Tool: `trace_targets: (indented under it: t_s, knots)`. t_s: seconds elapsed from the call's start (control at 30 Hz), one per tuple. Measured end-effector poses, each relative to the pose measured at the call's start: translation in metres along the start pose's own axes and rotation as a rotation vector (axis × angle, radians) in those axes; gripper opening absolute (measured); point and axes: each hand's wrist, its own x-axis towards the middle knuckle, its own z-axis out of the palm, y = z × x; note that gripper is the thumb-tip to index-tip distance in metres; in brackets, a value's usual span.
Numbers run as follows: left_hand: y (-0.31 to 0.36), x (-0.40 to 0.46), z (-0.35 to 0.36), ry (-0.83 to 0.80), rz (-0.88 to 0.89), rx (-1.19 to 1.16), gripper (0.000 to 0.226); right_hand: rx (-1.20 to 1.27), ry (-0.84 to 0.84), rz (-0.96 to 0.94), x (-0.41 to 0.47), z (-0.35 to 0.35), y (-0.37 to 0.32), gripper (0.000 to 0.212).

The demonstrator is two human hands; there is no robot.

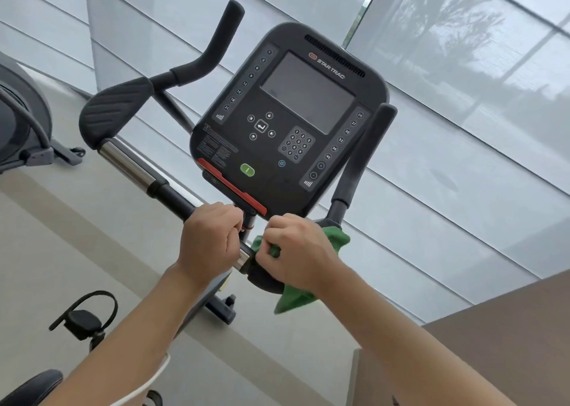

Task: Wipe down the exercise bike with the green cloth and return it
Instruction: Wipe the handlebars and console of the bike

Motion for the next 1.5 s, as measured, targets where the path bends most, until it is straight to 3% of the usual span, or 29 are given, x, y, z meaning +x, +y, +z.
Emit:
trace_targets:
  t_s: [0.13, 0.23, 0.37, 0.47, 0.63, 0.73, 0.9, 1.07, 1.23, 1.5]
  knots:
    - [0.002, 0.0, 0.0, 0.007, -0.013, -0.021, 0.03, -0.052, 0.065, 0.265, 0.017, -0.028, 0.049, 0.032]
    - [0.001, 0.0, 0.001, 0.021, -0.016, 0.0, 0.028, -0.095, 0.112, 0.354, 0.025, -0.018, 0.036, 0.042]
    - [-0.002, -0.002, 0.003, 0.009, -0.018, 0.024, 0.026, 0.008, 0.167, 0.234, 0.012, 0.015, -0.018, 0.045]
    - [-0.002, -0.002, 0.003, 0.003, -0.015, 0.026, 0.027, -0.031, 0.169, 0.109, 0.005, 0.017, -0.015, 0.043]
    - [0.006, -0.001, -0.002, -0.025, -0.066, 0.018, 0.028, -0.051, 0.291, 0.273, 0.009, -0.026, 0.044, 0.042]
    - [0.015, 0.002, -0.003, -0.067, -0.196, -0.044, 0.029, 0.072, 0.329, 0.235, -0.001, -0.031, 0.032, 0.041]
    - [0.032, 0.023, -0.007, -0.093, -0.568, -0.373, 0.031, 0.264, 0.426, 0.199, -0.021, -0.063, 0.031, 0.039]
    - [0.072, 0.041, 0.006, -0.223, -0.471, -0.405, 0.037, 0.305, 0.616, 0.291, -0.027, -0.123, 0.069, 0.036]
    - [0.109, 0.063, 0.041, -0.31, -0.364, -0.34, 0.032, 0.266, 0.67, 0.264, -0.015, -0.153, 0.101, 0.03]
    - [0.135, 0.068, 0.082, -0.295, -0.41, -0.157, 0.022, 0.199, 0.785, 0.181, 0.022, -0.184, 0.144, 0.028]
